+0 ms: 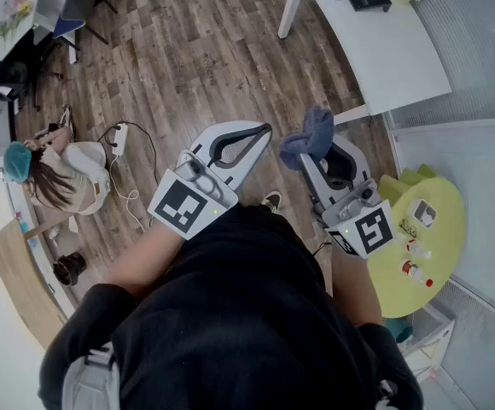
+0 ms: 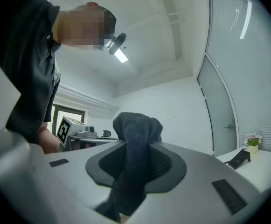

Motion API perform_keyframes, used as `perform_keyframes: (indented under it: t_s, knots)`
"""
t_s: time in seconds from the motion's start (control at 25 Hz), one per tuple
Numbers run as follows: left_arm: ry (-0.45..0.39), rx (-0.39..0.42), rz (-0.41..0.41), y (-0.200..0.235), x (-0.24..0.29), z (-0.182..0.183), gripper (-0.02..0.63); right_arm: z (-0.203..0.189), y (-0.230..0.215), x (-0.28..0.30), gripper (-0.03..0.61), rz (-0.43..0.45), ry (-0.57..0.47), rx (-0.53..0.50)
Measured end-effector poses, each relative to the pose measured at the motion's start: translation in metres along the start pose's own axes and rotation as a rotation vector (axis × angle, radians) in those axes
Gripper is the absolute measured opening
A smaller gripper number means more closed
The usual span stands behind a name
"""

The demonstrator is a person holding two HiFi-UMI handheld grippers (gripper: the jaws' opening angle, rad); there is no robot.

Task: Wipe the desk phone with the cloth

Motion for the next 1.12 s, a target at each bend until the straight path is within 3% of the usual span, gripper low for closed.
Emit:
perform_keyframes:
  t_s: [0.44,0.84,1.12]
  knots:
    - [-0.007,0.022,0.011,0.011,-0.01,0.003,0.011,0.002,0.01,0.008,0.118,-0.001,0.009,-0.008]
    - [-0.002,0.011,-0.023,0.036,-0.041,-0.007,0.011,-0.008,0.03,0.039,0.118,-0.074,0.004,-0.026]
    - [0.001,0.012,-0.013,0.048,-0.03,-0.015,0.011,-0.01,0.014,0.053,0.118,-0.084,-0.003,-0.042]
Point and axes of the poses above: the fingertips, and each gripper's own axes: x forward along the fingers, y to its left, z out of its top, the point moved 7 cm from there along -x, backward along the fingers, and after that the axes turned 12 degrees about x, right-handed, at the moved point
